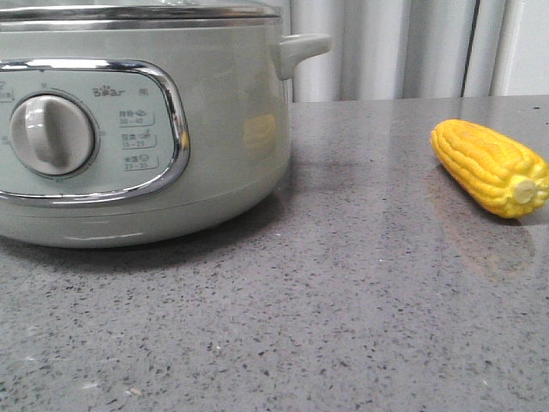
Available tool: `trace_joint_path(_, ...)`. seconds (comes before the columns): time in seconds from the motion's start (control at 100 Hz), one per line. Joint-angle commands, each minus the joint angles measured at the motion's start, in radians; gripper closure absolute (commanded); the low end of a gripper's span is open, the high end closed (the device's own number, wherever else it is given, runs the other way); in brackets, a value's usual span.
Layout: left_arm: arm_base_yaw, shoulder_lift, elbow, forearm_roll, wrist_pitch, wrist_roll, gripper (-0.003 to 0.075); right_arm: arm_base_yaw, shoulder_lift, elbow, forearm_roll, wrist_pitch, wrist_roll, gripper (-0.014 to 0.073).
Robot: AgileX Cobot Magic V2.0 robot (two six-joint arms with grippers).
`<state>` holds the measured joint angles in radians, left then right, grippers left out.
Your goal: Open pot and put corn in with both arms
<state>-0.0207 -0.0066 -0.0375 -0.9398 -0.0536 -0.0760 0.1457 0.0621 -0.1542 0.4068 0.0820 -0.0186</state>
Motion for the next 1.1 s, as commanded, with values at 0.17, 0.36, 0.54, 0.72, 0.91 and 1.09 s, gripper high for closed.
trace_joint_path(0.17,-0.008,0.187,-0.343,0.578,0.207,-0.001,0.0741,-0.004,0.321,-0.359,-0.443,0.229,-0.007,0.0636)
trace_joint_path(0.36,-0.008,0.408,-0.544,0.733,0.287,0.049,0.0661,-0.004,0.494,-0.509,-0.469,0.245,-0.007,0.0620)
trace_joint_path(0.54,-0.008,0.521,-0.635,0.731,0.282,0.160,0.0306,-0.002,0.559,-0.534,-0.469,0.230,-0.007,0.0339)
trace_joint_path(0.72,-0.087,0.589,-0.684,0.716,0.251,0.188,0.0281,-0.002,0.563,-0.534,-0.459,0.237,-0.007,0.0048)
trace_joint_path(0.91,-0.288,0.708,-0.706,0.716,0.172,0.207,0.0279,-0.002,0.572,-0.534,-0.459,0.237,-0.007,0.0040)
trace_joint_path(1.09,-0.469,0.847,-0.706,0.726,-0.056,0.207,0.0279,-0.002,0.582,-0.534,-0.459,0.237,-0.007,0.0040)
